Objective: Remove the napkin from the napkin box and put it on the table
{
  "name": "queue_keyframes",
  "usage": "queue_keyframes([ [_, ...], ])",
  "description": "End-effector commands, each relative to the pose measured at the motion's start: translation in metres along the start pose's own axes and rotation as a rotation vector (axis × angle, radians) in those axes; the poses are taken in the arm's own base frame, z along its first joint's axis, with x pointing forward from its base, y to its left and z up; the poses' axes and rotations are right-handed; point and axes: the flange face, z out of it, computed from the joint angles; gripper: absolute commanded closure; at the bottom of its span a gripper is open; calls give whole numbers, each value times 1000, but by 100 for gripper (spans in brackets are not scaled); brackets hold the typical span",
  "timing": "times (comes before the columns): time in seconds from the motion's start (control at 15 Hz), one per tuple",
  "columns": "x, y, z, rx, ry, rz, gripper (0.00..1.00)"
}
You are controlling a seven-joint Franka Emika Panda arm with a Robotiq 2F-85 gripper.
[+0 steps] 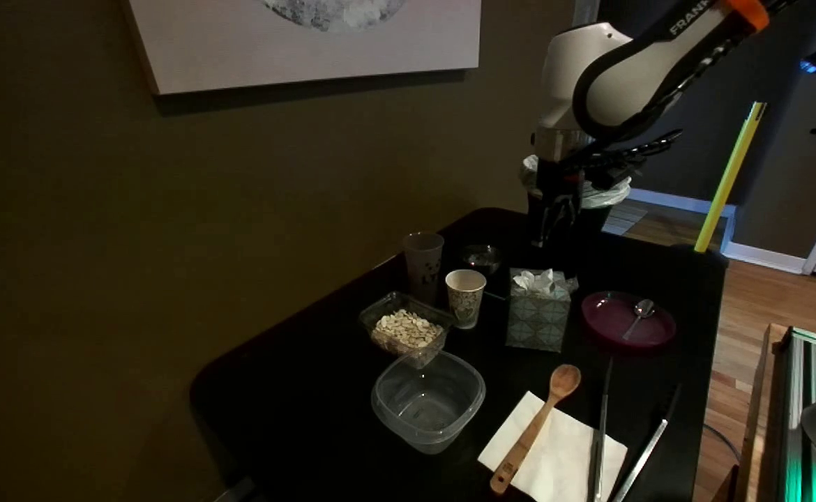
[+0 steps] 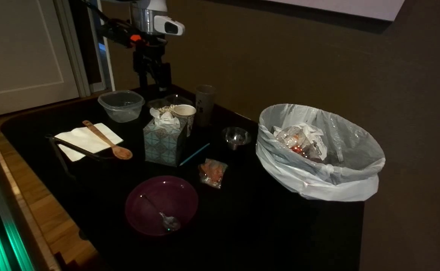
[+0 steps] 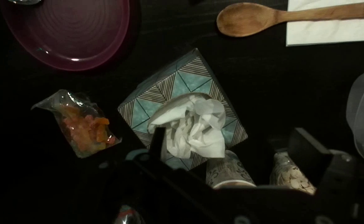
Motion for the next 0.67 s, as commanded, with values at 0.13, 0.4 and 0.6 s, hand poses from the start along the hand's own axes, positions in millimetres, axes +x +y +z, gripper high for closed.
queue_keyframes([
  [0.13,19,4,48,-25,-80,5,0],
  [0.4,26,5,67,-8,-99,11,34],
  [0.6,30,5,77,-12,-105,6,58],
])
